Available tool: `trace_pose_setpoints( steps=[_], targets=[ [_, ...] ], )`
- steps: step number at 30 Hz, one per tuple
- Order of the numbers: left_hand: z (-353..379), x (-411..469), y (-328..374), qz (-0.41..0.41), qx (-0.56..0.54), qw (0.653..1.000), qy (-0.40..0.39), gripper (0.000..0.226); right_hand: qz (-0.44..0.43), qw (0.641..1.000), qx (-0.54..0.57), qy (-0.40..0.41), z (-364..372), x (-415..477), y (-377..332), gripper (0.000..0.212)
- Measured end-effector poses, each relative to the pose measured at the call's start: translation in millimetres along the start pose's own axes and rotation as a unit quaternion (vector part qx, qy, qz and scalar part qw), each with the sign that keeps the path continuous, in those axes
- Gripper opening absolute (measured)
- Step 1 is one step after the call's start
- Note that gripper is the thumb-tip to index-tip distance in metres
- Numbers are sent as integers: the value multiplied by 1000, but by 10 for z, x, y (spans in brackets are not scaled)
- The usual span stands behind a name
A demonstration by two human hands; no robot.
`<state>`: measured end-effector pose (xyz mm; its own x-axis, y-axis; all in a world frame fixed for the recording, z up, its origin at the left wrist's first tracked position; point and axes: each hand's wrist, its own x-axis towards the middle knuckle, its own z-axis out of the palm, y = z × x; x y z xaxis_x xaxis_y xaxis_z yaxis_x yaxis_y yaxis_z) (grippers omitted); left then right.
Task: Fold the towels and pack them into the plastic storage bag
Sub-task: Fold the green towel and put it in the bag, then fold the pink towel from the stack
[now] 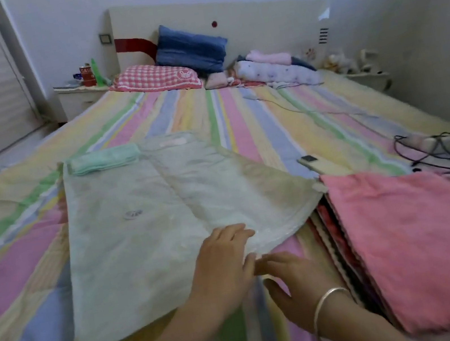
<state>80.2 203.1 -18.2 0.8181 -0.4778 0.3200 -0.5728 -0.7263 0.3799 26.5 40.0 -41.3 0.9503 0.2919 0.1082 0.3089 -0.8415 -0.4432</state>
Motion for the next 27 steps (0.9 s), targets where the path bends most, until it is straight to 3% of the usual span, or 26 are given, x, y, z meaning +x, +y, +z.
trace_pose_setpoints(
  steps=[1, 2, 3, 8, 11, 15, 17, 19, 22, 24, 27],
  targets=[
    [109, 55, 42, 10, 22, 1000, -16, 44, -14, 992, -63, 110, -60, -93, 30, 34],
    [203, 103, 74, 15, 44, 998, -35, 45, 0, 982, -53, 179, -131, -173, 31, 32],
    [287, 144, 94, 22, 70, 996, -47, 46, 12, 977, -78, 199, -246, -198, 110, 30],
    [586, 266, 7, 14, 233, 971, -59, 36, 18, 966, -96, 238, -453, -483, 320, 23],
    [488, 262, 90, 28, 291, 954, -65, 43, 25, 966, -90, 242, -530, -606, 390, 21],
    [278, 170, 428, -40, 327, 931, -155, 31, 32, 963, -109, 246, -674, -830, 533, 5],
    [213, 111, 565, -62, 345, 922, -166, 25, 48, 963, -133, 231, -770, -988, 643, 13],
    [219, 54, 776, -43, 308, 943, -122, 13, 56, 961, -153, 221, -860, -1151, 760, 17],
    [402, 19, 1177, 112, 114, 987, 1, 16, 59, 965, -143, 210, -973, -1382, 941, 11],
    [517, -9, 1456, 219, -33, 975, -18, 24, 51, 970, -133, 198, -1024, -1530, 1051, 24],
    [690, -21, 1647, 285, -39, 954, -80, 35, 30, 982, -118, 143, -1053, -1696, 1136, 36]
  ],
)
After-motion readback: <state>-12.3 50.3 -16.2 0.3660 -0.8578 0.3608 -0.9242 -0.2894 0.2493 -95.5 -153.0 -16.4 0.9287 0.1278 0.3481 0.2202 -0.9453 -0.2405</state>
